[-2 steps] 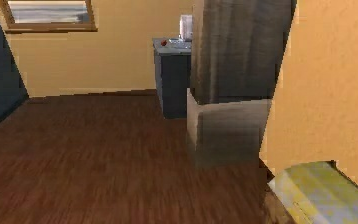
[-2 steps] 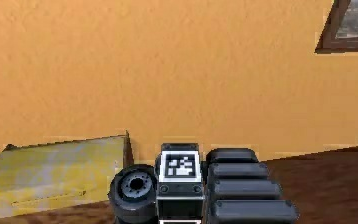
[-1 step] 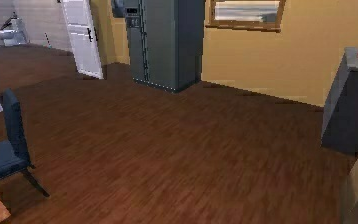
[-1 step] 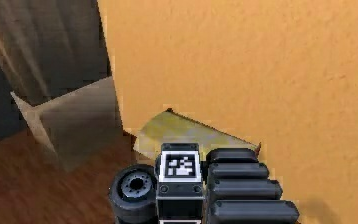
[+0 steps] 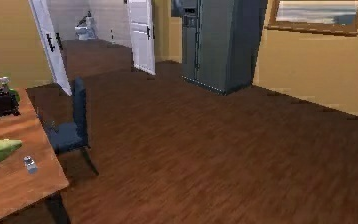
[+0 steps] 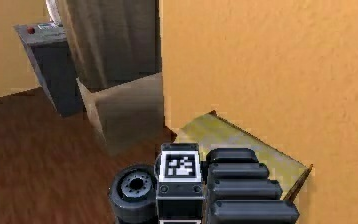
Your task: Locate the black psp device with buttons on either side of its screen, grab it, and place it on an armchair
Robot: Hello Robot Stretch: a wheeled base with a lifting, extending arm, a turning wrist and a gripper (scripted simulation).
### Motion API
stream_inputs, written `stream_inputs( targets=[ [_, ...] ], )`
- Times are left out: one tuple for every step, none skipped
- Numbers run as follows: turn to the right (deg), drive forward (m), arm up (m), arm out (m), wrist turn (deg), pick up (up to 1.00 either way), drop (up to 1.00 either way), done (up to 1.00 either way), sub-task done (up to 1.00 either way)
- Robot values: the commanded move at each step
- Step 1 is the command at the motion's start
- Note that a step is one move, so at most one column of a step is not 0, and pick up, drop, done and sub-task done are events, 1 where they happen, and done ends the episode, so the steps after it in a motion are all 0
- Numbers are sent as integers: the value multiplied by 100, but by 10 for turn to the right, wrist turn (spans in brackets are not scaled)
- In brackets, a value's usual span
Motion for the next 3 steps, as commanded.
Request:
stream_inputs(
  targets=[
    [0, 100, 0, 0, 0, 0, 0, 0, 0],
    [-60, 0, 0, 0, 0, 0, 0, 0, 0],
    [0, 65, 0, 0, 0, 0, 0, 0, 0]
  ],
)
